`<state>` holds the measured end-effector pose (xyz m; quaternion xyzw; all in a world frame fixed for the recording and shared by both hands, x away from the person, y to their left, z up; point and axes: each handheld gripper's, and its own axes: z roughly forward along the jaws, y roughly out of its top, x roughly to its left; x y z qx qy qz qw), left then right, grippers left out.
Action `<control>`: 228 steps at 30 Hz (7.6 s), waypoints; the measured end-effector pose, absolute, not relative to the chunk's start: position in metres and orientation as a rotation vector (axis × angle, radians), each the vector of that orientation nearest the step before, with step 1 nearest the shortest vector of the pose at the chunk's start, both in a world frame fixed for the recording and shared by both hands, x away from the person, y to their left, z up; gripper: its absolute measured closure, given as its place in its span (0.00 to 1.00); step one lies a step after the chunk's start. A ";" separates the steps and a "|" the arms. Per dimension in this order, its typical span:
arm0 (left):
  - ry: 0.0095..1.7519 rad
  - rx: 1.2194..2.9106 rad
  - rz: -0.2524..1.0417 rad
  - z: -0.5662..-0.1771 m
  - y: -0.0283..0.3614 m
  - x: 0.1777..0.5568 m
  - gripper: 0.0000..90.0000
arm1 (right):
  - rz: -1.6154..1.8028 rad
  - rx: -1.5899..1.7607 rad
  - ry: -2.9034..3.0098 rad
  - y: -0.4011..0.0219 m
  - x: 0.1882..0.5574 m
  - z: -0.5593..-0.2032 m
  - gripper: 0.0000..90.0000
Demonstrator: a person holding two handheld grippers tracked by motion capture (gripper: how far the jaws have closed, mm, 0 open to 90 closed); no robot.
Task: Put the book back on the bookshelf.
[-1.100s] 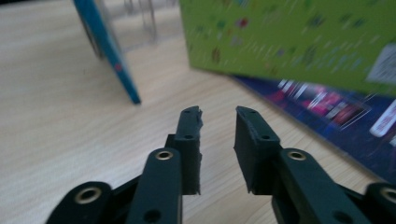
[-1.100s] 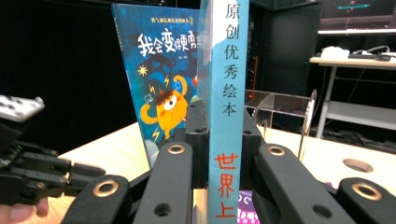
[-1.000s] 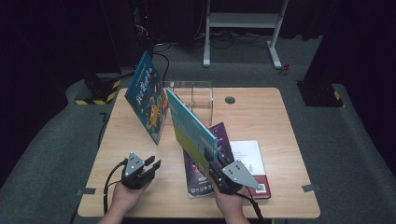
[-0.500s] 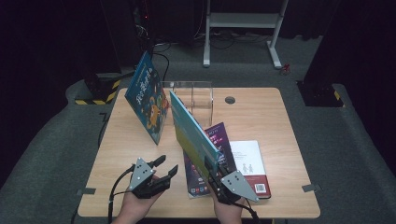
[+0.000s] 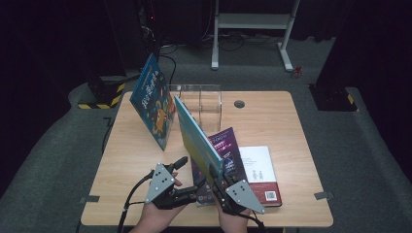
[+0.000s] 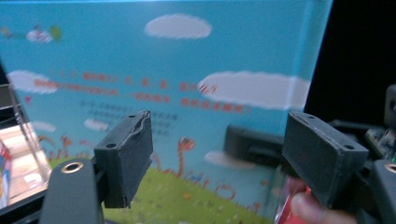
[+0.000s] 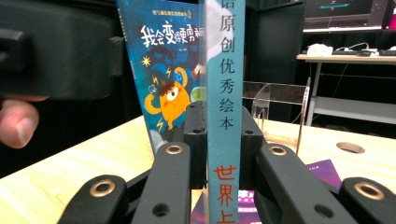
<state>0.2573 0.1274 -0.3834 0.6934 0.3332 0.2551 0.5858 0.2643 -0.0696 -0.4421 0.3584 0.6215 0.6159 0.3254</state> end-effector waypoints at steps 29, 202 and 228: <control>0.811 1.579 0.549 -0.381 0.130 0.258 0.25 | 1.645 0.914 1.616 -0.037 0.251 -0.444 0.83; 0.865 1.579 0.880 -0.400 0.186 0.249 0.64 | 1.546 0.953 1.881 -0.076 0.275 -0.457 0.61; 0.887 1.543 0.936 -0.396 0.213 0.248 0.83 | 1.272 1.163 1.757 -0.192 0.307 -0.475 0.54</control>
